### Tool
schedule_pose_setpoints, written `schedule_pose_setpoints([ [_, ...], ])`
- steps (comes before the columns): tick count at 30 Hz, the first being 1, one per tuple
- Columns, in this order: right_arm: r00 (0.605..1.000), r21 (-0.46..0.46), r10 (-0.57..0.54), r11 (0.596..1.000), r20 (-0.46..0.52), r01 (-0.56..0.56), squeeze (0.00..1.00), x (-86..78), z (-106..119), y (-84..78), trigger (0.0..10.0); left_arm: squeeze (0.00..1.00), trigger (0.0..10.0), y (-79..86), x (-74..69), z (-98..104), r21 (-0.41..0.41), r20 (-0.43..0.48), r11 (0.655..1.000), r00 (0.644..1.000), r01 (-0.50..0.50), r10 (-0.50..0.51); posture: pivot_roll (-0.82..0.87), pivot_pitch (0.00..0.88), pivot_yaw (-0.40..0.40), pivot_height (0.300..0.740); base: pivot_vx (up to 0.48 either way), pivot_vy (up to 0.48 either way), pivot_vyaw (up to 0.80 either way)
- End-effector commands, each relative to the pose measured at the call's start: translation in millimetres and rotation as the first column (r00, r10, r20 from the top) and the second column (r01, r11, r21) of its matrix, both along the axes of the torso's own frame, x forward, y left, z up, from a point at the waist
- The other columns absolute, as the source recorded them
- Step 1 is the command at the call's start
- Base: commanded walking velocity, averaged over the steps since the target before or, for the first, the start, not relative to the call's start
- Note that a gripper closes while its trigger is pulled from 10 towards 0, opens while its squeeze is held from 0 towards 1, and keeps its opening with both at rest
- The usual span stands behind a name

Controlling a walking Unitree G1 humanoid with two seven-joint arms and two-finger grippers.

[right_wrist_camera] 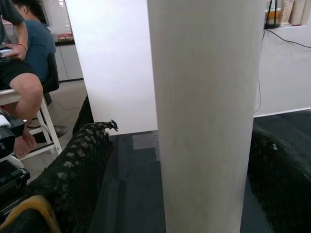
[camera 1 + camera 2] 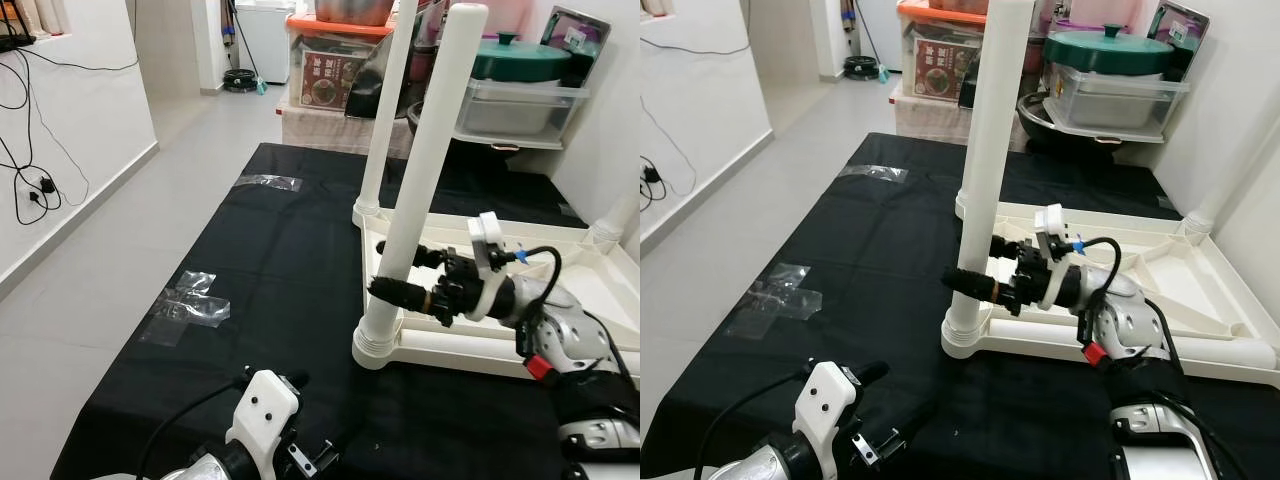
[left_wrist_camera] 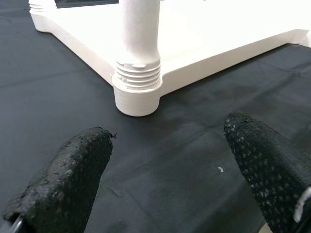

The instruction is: Building children table

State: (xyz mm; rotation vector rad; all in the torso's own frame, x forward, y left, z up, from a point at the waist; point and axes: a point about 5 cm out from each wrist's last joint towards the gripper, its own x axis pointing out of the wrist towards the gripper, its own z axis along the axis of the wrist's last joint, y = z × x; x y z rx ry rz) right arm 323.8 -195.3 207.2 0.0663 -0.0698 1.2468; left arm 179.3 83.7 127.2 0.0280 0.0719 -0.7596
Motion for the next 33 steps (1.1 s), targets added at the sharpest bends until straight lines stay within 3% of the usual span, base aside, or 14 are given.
schedule_pose_setpoints([
  [1,1.0,-0.021,0.007,1.0,0.028,-0.006,0.0,1.6,4.1,7.0,10.0,0.0,10.0,-0.9,-1.1,-1.3,0.001,-0.002,1.0,1.0,0.004,-0.004,0.1,0.046,-0.078,0.74,0.0,0.0,0.0],
  [7,1.0,-0.014,0.003,1.0,0.029,-0.002,0.0,6.6,1.2,30.3,10.0,0.0,10.0,-1.7,-0.8,-1.0,0.002,0.004,1.0,1.0,0.004,-0.004,0.11,0.048,-0.082,0.74,0.0,0.0,0.0],
  [19,1.0,-0.009,-0.01,1.0,0.026,0.011,0.0,9.7,-0.3,41.5,10.0,0.0,10.0,-1.7,-1.0,-1.7,0.004,0.003,1.0,1.0,0.002,-0.002,0.11,0.052,-0.081,0.74,0.0,0.0,0.0],
  [20,1.0,-0.01,-0.009,1.0,0.027,0.009,0.0,8.3,-0.9,42.5,0.0,0.0,10.0,-1.8,-0.9,-1.9,0.004,0.002,1.0,1.0,0.003,-0.003,0.11,0.051,-0.083,0.74,0.0,0.0,0.0],
  [33,0.994,-0.02,-0.101,0.995,0.052,0.102,0.0,-3.8,-6.6,48.4,0.0,0.0,10.0,2.3,5.2,1.4,-0.002,0.015,1.0,1.0,-0.019,0.019,0.1,0.05,-0.077,0.74,0.0,0.0,0.0],
])
